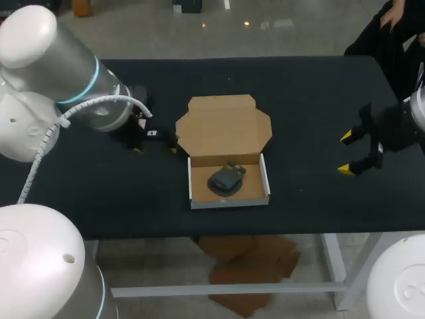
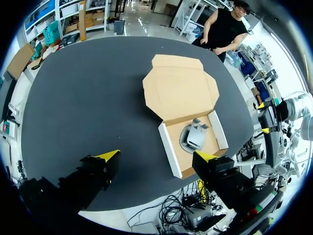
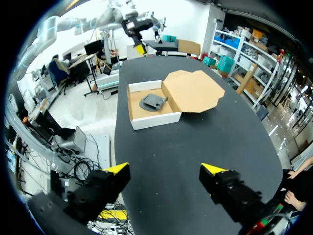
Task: Assemble the packaging by folding the flat box into shape, placing the metal phone stand inside, and closing the box properly
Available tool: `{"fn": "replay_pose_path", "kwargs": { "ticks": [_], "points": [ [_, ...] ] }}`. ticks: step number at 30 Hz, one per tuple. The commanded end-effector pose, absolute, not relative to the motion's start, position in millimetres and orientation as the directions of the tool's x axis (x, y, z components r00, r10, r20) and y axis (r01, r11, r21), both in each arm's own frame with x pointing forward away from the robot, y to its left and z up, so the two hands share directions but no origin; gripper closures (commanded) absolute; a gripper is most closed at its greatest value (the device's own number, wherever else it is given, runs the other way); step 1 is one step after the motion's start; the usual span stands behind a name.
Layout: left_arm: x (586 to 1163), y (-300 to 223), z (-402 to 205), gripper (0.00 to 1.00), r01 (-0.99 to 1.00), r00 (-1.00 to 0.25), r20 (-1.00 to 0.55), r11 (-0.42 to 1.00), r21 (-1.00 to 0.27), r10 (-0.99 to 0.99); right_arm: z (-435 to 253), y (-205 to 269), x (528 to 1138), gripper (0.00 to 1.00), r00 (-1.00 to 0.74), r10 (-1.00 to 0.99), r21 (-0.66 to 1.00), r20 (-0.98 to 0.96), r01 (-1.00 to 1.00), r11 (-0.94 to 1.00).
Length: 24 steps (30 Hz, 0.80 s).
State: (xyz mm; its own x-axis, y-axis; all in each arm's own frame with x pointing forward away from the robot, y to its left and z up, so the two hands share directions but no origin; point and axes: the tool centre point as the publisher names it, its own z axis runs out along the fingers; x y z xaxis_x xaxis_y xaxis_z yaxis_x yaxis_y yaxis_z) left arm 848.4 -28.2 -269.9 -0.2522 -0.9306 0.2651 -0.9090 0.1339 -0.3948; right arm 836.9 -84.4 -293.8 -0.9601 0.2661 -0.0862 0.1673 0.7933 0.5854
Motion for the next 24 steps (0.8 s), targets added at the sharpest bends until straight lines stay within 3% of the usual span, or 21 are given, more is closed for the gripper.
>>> {"fn": "replay_pose_path", "kwargs": {
  "ticks": [1,24],
  "points": [
    [858,-17,-271,0.0,-0.901,-0.318,0.371,0.157,-0.403,-0.872,-293,-85,836,0.0,-0.96,0.265,0.589,-0.087,0.165,0.791],
    [921,11,-293,0.0,-0.806,-0.551,0.433,0.32,-0.498,-0.714,-293,-85,836,0.0,-0.96,0.265,0.589,-0.087,0.165,0.791]
  ]
}}
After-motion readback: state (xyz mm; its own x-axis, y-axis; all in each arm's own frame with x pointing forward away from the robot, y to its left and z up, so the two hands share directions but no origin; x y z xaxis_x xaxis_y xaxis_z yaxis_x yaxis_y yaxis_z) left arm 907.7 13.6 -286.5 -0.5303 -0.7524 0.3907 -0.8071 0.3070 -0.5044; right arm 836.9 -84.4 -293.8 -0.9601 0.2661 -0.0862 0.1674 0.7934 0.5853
